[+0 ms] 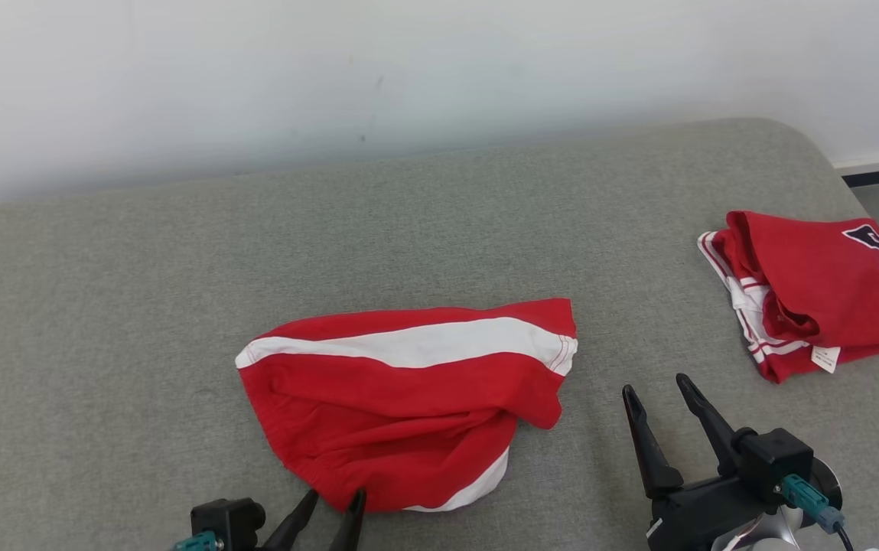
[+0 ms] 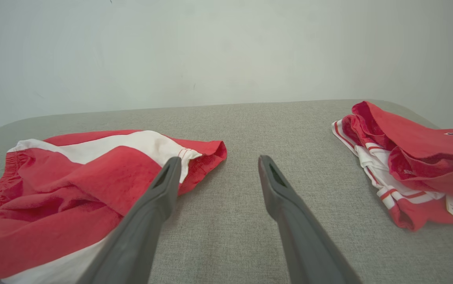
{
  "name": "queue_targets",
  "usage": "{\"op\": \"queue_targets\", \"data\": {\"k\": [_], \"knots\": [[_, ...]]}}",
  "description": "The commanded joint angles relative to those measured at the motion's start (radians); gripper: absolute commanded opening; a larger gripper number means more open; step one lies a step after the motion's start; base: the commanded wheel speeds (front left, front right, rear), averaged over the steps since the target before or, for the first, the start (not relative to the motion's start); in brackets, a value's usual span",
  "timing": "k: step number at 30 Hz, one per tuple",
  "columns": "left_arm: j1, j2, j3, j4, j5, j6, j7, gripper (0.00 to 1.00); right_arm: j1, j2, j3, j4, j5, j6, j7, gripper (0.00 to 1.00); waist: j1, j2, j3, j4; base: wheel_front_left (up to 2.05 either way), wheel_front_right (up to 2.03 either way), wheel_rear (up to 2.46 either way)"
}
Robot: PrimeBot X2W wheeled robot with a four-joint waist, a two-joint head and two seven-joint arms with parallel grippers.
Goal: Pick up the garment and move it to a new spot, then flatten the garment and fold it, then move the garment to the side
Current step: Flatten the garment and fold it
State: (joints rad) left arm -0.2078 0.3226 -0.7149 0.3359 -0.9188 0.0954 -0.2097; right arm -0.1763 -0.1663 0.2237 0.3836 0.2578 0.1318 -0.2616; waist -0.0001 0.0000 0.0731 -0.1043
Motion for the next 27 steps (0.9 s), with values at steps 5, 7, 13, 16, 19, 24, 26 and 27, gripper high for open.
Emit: {"op": "queue_targets", "data": {"k": [5, 7, 13, 16, 19, 24, 26, 27], "knots": [[-0.019, -0.005, 0.015, 0.024, -0.043, 0.004, 0.041, 1.00, -0.009, -0.003, -0.003, -0.003, 0.007, -0.003, -0.004, 1.00, 0.0001, 0.0000, 0.008, -0.027, 0.00, 0.00, 0.00], [-0.023, -0.006, 0.018, 0.023, -0.049, -0.011, 0.048, 1.00, -0.005, -0.003, -0.007, -0.006, 0.008, -0.003, -0.004, 1.00, 0.0001, 0.0000, 0.010, -0.031, 0.00, 0.00, 0.00], [-0.075, 0.002, 0.019, -0.008, -0.022, -0.060, 0.013, 0.00, 0.003, 0.001, -0.015, -0.007, 0.002, -0.003, -0.004, 1.00, 0.0001, 0.0000, 0.013, -0.033, 0.00, 0.00, 0.00], [-0.133, -0.002, 0.007, -0.040, 0.009, -0.071, 0.012, 0.00, 0.005, 0.010, -0.016, -0.005, -0.004, -0.003, -0.004, 1.00, 0.0001, 0.0000, 0.005, -0.031, 0.00, 0.00, 0.00], [-0.219, -0.023, -0.019, -0.083, 0.043, -0.088, 0.043, 0.00, 0.006, 0.014, -0.013, -0.002, -0.005, -0.003, -0.004, 1.00, 0.0001, 0.0000, -0.004, -0.029, 0.00, 0.00, 0.00], [-0.397, -0.100, -0.050, -0.114, 0.068, -0.114, 0.112, 0.00, 0.001, 0.019, 0.005, 0.006, 0.002, -0.003, -0.004, 1.00, 0.0001, 0.0000, -0.019, -0.040, 0.00, 0.00, 0.00], [-0.466, -0.155, -0.047, -0.107, 0.051, -0.124, 0.126, 0.00, -0.004, 0.022, 0.012, 0.008, 0.005, -0.003, -0.004, 1.00, 0.0001, 0.0000, -0.021, -0.049, 0.00, 0.00, 0.00], [-0.497, -0.179, -0.043, -0.096, 0.042, -0.127, 0.133, 0.00, -0.006, 0.024, 0.015, 0.008, 0.006, -0.003, -0.004, 1.00, 0.0001, 0.0000, -0.020, -0.055, 0.00, 0.00, 0.00]]}}
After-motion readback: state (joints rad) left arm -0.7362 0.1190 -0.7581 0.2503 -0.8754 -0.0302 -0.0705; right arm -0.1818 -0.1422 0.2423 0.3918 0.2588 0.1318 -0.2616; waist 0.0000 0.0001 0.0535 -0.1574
